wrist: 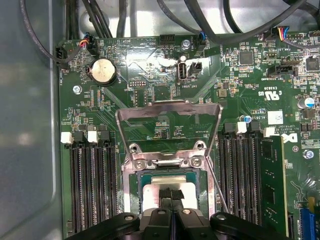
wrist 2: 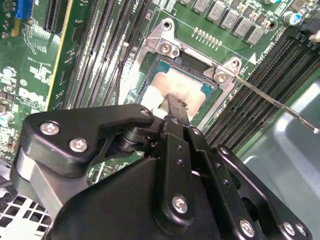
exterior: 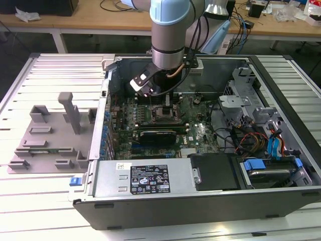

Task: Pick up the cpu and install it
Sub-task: 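Place the cpu into insertion slot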

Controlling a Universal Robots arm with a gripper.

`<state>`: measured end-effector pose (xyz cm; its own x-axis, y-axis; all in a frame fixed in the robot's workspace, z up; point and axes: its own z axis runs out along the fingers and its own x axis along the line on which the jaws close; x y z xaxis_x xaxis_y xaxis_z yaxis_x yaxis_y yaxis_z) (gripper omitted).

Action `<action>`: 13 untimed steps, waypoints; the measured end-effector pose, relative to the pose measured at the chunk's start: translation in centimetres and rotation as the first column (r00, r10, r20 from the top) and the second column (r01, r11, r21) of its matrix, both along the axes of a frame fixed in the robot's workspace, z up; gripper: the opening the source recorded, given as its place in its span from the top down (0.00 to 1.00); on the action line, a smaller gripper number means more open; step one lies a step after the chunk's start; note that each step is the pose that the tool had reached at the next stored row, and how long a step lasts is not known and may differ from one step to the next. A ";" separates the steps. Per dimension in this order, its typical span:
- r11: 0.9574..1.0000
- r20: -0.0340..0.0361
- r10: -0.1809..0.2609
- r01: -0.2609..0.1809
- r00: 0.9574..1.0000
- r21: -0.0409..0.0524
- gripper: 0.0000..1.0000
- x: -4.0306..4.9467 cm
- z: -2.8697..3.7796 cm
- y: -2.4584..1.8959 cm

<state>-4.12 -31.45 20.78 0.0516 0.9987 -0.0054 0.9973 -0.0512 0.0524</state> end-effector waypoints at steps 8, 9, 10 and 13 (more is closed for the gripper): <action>1.000 0.000 0.000 0.000 1.000 -0.003 0.89 0.00 2.78 -0.01; 1.000 0.000 0.000 0.000 1.000 -0.005 0.89 0.00 3.48 -0.01; 1.000 0.000 0.000 0.000 1.000 -0.006 0.89 0.00 4.04 -0.01; 1.000 0.000 0.000 0.000 1.000 -0.007 0.89 0.00 4.39 0.00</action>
<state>-4.12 -31.45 25.16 0.0517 0.9986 -0.0123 0.9973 -0.0510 0.0526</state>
